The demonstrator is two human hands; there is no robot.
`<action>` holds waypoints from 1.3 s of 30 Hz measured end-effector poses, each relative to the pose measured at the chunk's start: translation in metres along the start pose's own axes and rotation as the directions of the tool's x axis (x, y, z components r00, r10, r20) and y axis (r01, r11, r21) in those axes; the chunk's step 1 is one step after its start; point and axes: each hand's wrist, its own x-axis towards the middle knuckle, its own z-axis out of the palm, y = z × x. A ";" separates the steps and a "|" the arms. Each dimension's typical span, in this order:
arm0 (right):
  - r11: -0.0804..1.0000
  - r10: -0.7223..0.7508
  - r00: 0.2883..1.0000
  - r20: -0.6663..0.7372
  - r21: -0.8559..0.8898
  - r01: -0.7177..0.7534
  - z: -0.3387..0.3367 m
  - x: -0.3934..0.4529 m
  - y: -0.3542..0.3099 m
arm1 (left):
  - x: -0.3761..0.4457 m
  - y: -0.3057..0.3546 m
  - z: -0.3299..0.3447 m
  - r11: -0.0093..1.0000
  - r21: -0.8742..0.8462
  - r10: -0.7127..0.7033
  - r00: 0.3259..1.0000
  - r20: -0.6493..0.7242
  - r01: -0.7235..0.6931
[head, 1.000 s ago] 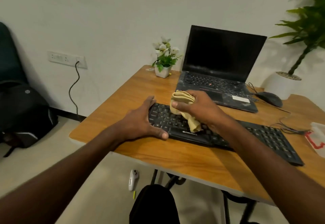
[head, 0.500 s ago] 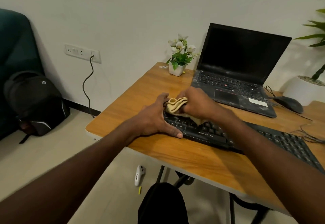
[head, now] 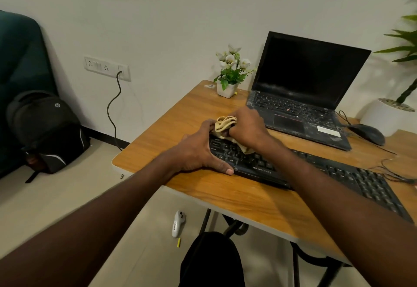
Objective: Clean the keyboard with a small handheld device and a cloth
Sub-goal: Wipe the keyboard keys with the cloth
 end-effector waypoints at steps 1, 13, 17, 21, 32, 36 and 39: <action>1.000 -0.011 1.000 0.013 -0.013 0.011 -0.001 0.001 0.004 | 0.000 -0.001 0.000 1.000 0.004 -0.004 1.000 0.001 0.004; 0.982 -0.170 0.980 0.108 -0.058 0.177 -0.007 0.000 0.004 | 0.000 0.001 0.000 0.999 0.053 -0.008 1.000 -0.001 0.008; 0.982 -0.062 0.987 0.148 -0.169 0.087 -0.022 -0.002 0.012 | -0.003 0.008 0.000 0.996 0.086 -0.032 0.999 0.004 0.031; 0.979 -0.023 0.988 0.152 -0.195 0.053 -0.033 -0.009 0.017 | -0.005 0.007 -0.001 0.997 0.078 -0.025 1.000 0.005 0.025; 0.968 -0.235 0.970 0.061 -0.076 0.240 -0.023 -0.035 0.043 | -0.001 0.002 0.000 0.998 0.038 -0.050 0.999 0.006 0.050; 0.974 -0.186 0.973 0.135 -0.104 0.200 -0.036 -0.030 0.044 | -0.001 0.002 0.001 0.998 0.046 -0.039 0.999 0.000 0.039; 0.988 -0.156 0.987 -0.043 0.016 0.157 -0.023 -0.021 0.029 | -0.001 0.004 0.000 0.997 0.061 -0.046 0.999 -0.002 0.046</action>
